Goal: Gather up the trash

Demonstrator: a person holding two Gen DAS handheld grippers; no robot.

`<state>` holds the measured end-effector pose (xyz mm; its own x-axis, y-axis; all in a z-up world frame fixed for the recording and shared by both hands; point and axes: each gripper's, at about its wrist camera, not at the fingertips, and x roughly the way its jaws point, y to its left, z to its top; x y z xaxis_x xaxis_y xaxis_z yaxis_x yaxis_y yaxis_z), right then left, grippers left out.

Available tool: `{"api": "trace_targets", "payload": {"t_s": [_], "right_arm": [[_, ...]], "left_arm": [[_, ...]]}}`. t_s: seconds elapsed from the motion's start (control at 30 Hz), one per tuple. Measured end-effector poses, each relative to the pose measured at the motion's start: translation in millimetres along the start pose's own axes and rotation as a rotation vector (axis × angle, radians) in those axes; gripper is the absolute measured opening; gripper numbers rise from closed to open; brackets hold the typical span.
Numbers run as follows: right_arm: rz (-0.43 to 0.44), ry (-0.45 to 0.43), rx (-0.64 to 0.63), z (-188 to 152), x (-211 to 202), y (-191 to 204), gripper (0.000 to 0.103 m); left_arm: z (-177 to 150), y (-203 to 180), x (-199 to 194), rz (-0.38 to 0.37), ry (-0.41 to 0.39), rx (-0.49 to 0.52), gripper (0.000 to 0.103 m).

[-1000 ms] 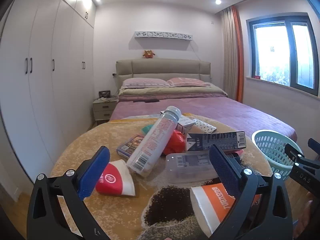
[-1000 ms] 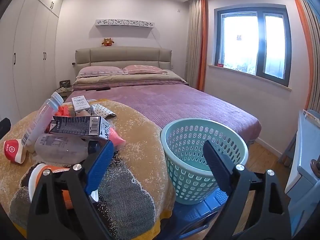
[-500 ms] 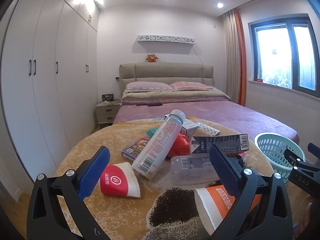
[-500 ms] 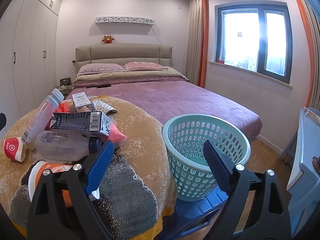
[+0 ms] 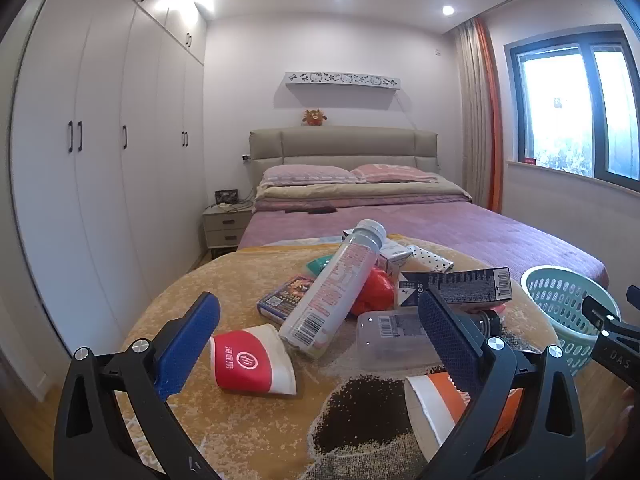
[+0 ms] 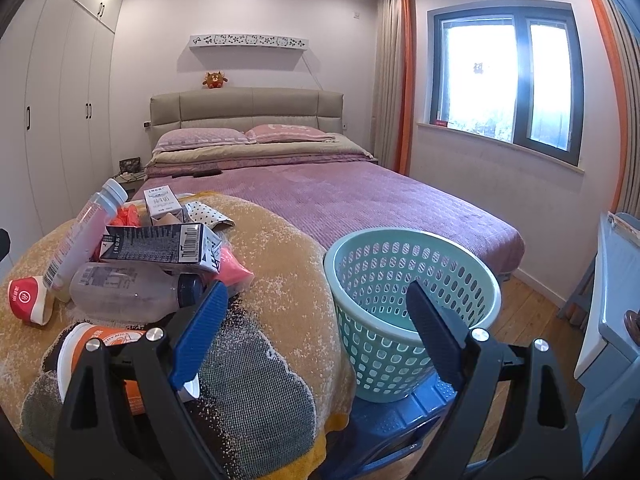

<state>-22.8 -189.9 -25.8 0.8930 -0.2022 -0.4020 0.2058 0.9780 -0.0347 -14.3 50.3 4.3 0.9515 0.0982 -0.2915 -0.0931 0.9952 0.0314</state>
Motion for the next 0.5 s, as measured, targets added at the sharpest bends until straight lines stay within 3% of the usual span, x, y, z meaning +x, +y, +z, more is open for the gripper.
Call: {"api": "trace_targets", "payload": {"t_s": [0.5], "right_arm": [[0.001,-0.027,-0.007,0.4,-7.1,2.4,0.086]], "left_arm": [[-1.1,3.4,0.4,0.001,0.006,-0.012,0.096]]}}
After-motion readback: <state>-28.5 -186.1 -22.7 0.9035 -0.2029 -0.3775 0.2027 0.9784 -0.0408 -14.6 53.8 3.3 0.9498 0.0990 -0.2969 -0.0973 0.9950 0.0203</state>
